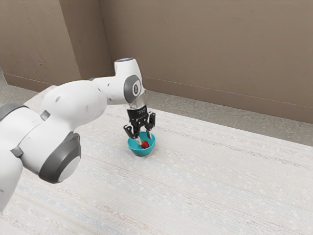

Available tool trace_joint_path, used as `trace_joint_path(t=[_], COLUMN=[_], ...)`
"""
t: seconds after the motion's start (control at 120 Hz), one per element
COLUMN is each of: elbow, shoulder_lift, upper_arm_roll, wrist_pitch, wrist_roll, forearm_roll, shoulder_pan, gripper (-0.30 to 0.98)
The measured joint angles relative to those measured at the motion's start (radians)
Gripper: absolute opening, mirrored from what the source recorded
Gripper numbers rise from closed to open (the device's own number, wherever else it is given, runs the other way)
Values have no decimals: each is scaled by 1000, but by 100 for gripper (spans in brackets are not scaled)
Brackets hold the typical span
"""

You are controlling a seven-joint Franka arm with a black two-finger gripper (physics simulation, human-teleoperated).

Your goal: Take strawberry from the bowl

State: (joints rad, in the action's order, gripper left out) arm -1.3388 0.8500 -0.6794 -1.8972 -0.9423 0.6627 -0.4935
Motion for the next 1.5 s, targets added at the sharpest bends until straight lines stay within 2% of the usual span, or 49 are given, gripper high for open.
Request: trace_joint_path(t=[0.358,0.75,0.942,1.125,1.35,1.5], elbow=[1,7,45,67,129,193], shoulder_lift=[30,37,31,-49,-35,41], upper_arm_roll=[6,13,4,5,146,178], wrist_pitch=[6,8,49,93,124,131], wrist_roll=[-5,-8,-6,-6,-5,-6], forearm_roll=[12,17,10,-13,-47,-60], shoulder_pan=[14,20,22,22,5,6], gripper=[29,10,4,3,3,3])
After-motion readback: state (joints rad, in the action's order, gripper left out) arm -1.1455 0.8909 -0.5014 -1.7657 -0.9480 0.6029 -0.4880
